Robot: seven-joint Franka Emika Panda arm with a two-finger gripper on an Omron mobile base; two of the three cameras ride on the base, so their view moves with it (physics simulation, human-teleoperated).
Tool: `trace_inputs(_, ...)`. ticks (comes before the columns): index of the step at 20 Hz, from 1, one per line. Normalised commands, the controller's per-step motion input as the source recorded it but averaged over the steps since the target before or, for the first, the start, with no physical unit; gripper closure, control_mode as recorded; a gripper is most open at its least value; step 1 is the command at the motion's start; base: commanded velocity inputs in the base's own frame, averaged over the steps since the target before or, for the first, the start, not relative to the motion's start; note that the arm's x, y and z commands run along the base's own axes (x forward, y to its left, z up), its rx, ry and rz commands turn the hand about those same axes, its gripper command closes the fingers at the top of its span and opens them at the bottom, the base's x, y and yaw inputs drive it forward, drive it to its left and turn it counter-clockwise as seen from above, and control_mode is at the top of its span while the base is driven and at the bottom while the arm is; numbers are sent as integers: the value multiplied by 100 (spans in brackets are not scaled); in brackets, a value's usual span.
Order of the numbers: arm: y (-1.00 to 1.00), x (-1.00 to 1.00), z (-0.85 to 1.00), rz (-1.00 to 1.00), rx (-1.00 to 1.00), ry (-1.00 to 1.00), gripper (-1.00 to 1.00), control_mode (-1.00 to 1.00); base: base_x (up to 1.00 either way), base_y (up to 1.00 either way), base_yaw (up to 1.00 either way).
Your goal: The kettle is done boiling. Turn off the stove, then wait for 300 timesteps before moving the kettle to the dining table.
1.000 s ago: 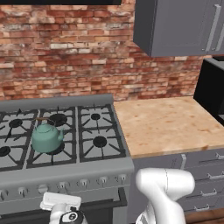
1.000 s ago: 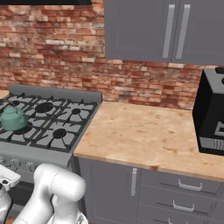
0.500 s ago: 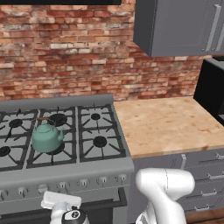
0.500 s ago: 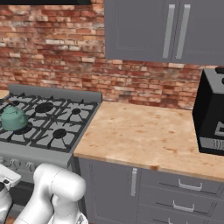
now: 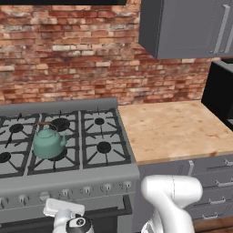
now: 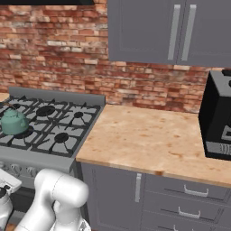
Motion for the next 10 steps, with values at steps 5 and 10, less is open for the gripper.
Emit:
trace_inputs(5, 5, -25, -10, 0, 8, 0, -100, -100, 0, 0, 0)
trace_inputs(10, 14, -36, -4, 0, 7, 0, -100, -100, 0, 0, 0)
